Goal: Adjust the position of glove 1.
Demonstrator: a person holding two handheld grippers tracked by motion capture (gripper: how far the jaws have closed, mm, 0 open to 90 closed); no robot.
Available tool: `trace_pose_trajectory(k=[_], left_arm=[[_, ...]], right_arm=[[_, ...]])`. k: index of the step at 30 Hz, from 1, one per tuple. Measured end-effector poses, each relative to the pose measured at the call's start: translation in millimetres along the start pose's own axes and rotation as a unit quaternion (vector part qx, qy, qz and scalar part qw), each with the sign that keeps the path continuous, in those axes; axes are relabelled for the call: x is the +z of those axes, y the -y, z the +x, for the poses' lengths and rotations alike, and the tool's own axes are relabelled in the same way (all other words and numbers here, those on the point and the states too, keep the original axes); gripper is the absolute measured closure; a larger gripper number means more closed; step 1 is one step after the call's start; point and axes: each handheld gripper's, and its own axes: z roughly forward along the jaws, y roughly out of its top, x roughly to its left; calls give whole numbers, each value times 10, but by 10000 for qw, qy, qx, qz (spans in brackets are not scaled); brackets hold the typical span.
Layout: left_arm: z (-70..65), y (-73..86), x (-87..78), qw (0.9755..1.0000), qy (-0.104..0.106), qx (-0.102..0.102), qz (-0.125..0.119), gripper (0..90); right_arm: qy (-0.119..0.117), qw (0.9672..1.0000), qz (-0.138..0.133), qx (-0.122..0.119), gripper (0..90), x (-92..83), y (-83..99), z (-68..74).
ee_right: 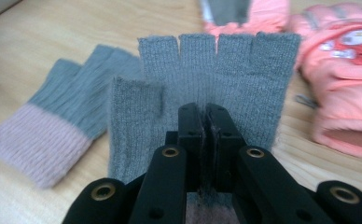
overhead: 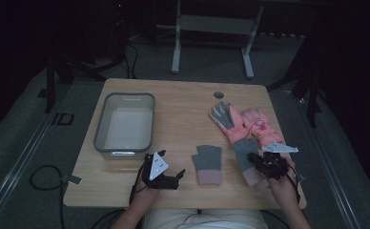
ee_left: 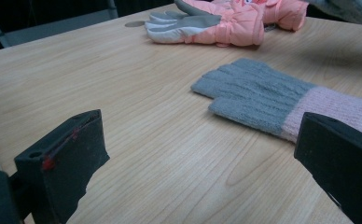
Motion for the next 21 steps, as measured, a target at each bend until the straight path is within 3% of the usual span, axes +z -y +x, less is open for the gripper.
trace_pose_trajectory(k=[1,2,8,14,21], left_arm=[[0,0,0,10000,0,0,0,18],[-4,-1,2,10000,-8,13,13,17],[-8,0,3,10000,-13,10,3,18],[-17,-2,4,10000,-6,86,25,17],[-19,-3,7,9999,5,100,35,17]], right_arm=[[119,9999,-24,49,853,-18,-5,4],[248,9989,-85,398,853,-55,1,-6],[786,9935,-100,821,853,-29,142,53],[939,9884,63,1192,853,156,317,37],[1027,9858,376,1276,808,366,460,12]])
